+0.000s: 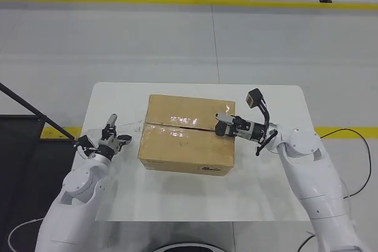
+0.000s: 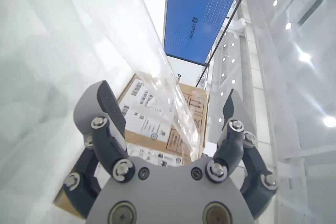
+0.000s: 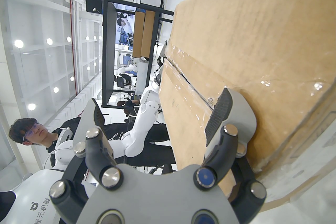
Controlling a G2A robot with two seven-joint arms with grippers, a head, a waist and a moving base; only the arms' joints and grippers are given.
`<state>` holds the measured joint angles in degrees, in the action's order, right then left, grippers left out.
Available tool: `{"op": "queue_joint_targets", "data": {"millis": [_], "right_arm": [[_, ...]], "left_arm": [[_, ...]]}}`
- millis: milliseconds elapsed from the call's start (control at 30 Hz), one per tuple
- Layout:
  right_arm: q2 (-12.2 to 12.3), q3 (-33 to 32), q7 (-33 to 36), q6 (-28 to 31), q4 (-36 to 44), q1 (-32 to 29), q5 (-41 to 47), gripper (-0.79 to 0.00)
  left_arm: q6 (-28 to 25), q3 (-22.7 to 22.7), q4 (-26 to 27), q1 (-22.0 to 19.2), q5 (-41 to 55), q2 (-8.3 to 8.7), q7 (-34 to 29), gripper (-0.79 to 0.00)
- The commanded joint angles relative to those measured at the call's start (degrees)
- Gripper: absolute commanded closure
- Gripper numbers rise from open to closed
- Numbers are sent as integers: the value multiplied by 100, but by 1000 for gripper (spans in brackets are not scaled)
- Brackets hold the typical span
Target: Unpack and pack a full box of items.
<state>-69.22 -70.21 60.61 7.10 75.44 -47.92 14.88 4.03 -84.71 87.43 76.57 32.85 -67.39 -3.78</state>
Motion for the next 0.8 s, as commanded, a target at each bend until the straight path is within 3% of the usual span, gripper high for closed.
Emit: {"op": "queue_joint_targets", "data": {"millis": [0, 267, 500, 767], "right_arm": [[0, 0, 0, 0, 0, 0, 0, -785], [0, 0, 0, 0, 0, 0, 0, -785], [0, 0, 0, 0, 0, 0, 0, -785], [16, -29, -135, 50, 203, -144, 1, -785]], "left_arm": [[-68, 72, -197, -229, 198, -48, 241, -785], [-840, 85, 91, -315, 360, -150, 651, -785], [-2027, 99, 626, -129, -534, -226, 1465, -785], [-2052, 59, 1124, -72, -727, -280, 1581, -785]]}}
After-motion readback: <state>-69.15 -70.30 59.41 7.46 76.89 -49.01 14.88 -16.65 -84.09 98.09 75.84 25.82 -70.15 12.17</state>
